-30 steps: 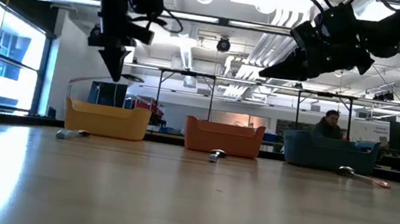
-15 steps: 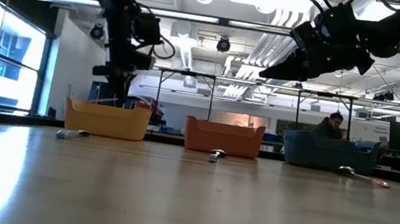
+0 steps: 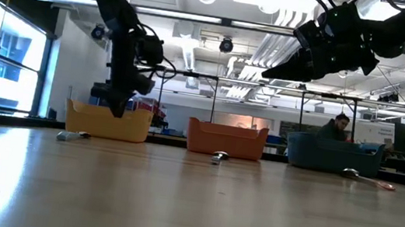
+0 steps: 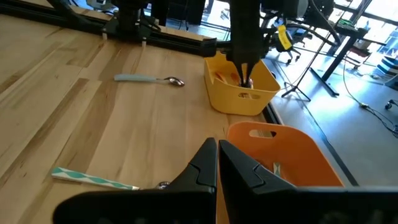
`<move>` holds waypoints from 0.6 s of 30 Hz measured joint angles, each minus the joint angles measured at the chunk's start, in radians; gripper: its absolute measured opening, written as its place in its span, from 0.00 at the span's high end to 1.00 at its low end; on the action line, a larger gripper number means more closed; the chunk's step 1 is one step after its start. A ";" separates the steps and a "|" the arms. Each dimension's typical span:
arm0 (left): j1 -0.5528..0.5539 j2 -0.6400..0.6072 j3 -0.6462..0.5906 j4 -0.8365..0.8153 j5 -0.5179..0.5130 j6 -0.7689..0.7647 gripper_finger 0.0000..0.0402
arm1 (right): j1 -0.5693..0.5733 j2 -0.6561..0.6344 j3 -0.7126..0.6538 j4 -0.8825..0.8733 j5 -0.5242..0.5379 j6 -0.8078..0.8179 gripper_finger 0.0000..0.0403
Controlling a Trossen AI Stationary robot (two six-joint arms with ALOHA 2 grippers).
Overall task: Sort silverware by color (type)
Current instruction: Put the orange spoon into the yellow bin, then put the white spoon into the orange bin
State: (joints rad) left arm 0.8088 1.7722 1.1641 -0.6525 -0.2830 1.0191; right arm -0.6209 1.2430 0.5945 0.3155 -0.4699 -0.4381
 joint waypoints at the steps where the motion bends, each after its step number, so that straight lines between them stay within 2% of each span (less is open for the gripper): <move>1: -0.005 0.000 0.000 0.012 -0.020 -0.014 0.88 | 0.000 0.000 0.000 0.000 0.000 0.000 1.00; 10: -0.083 -0.033 0.000 0.085 -0.122 -0.026 0.75 | 0.000 0.000 0.000 -0.008 0.000 0.002 1.00; 14: -0.116 -0.083 0.000 0.085 -0.144 -0.112 0.76 | 0.032 0.000 0.000 -0.027 0.003 -0.007 0.97; 18: -0.157 -0.159 -0.030 0.149 -0.119 -0.212 0.83 | 0.100 0.000 0.000 -0.027 -0.001 -0.007 0.90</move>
State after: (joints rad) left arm 0.6513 1.6131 1.1339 -0.5039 -0.4020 0.8069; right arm -0.5208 1.2430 0.5941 0.2883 -0.4713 -0.4454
